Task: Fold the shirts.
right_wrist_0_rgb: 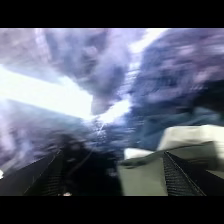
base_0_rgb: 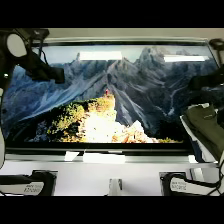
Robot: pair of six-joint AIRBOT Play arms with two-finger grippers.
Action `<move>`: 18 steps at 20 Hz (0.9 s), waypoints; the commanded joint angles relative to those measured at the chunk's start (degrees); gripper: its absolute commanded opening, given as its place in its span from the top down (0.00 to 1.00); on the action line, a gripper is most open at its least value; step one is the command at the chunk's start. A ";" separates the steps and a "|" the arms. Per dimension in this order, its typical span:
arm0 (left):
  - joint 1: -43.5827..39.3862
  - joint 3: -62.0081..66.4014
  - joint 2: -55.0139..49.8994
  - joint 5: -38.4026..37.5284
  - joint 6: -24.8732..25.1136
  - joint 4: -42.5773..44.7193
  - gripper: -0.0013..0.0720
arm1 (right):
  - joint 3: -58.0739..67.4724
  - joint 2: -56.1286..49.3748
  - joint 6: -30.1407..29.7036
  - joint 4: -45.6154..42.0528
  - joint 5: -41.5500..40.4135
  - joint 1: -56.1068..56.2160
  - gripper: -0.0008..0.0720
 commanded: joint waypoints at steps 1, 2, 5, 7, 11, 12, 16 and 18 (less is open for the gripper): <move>-0.79 -3.69 -1.31 -4.11 -7.08 1.97 0.02 | 0.28 -4.22 2.16 0.17 5.33 4.07 0.05; -0.85 -4.81 -1.11 -3.48 -10.03 1.95 0.02 | 0.31 -4.13 1.75 -0.50 3.91 4.07 0.05; -2.60 -5.03 -0.92 -2.97 -11.61 1.97 0.03 | 0.31 -4.09 1.31 -0.92 -1.68 4.09 0.05; -4.83 -5.31 -0.48 -3.02 -11.74 2.19 0.03 | 0.31 -4.09 1.31 -0.94 -5.53 4.07 0.05; -9.66 -12.74 4.02 -1.97 -11.21 7.37 0.03 | 0.31 -4.09 1.31 -0.94 -11.58 4.07 0.05; -9.94 -16.02 5.73 -0.90 -11.23 7.34 0.03 | 0.31 -4.09 1.31 -0.94 -12.98 4.07 0.05; -7.93 -23.41 9.44 4.13 -11.80 6.01 0.03 | 0.31 -4.09 1.31 -0.94 -17.09 4.07 0.05; -6.78 -23.41 9.40 5.70 -11.78 6.01 0.03 | 0.31 -4.09 1.31 -0.92 -18.45 4.07 0.05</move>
